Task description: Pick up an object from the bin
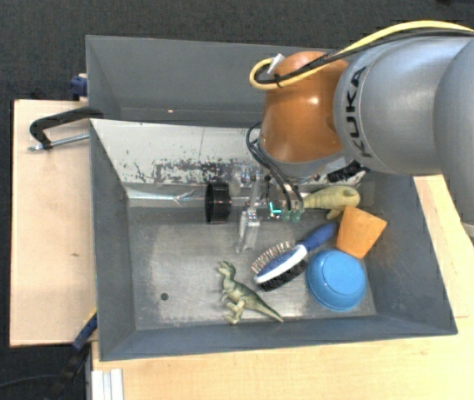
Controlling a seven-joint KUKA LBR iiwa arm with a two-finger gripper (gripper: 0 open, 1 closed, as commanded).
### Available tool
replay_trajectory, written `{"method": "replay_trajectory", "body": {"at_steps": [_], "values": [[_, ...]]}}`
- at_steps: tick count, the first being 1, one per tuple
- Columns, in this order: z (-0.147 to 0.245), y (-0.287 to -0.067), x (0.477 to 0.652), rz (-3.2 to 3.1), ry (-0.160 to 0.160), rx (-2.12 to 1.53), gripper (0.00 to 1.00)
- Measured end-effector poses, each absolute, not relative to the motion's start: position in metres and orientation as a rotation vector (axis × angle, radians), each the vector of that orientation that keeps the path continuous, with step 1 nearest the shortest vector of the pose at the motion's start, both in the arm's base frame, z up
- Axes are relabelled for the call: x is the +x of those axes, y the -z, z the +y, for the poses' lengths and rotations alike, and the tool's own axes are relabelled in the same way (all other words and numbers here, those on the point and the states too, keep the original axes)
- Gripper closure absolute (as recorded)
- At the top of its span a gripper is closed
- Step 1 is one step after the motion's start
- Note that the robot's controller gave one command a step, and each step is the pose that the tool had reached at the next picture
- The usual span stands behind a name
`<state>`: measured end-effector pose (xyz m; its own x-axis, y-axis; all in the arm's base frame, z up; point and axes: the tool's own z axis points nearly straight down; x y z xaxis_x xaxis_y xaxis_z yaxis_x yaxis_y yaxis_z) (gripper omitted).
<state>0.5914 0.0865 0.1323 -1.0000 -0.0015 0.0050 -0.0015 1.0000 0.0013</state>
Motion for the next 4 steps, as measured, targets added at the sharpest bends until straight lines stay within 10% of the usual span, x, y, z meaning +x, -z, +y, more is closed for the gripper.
{"method": "replay_trajectory", "body": {"at_steps": [3, 4], "values": [[0.1042, -0.0928, 0.6066, -3.139, 0.019, -0.487, 0.00], [0.1044, -0.0956, 0.6089, -3.145, 0.023, -0.491, 1.00]]}}
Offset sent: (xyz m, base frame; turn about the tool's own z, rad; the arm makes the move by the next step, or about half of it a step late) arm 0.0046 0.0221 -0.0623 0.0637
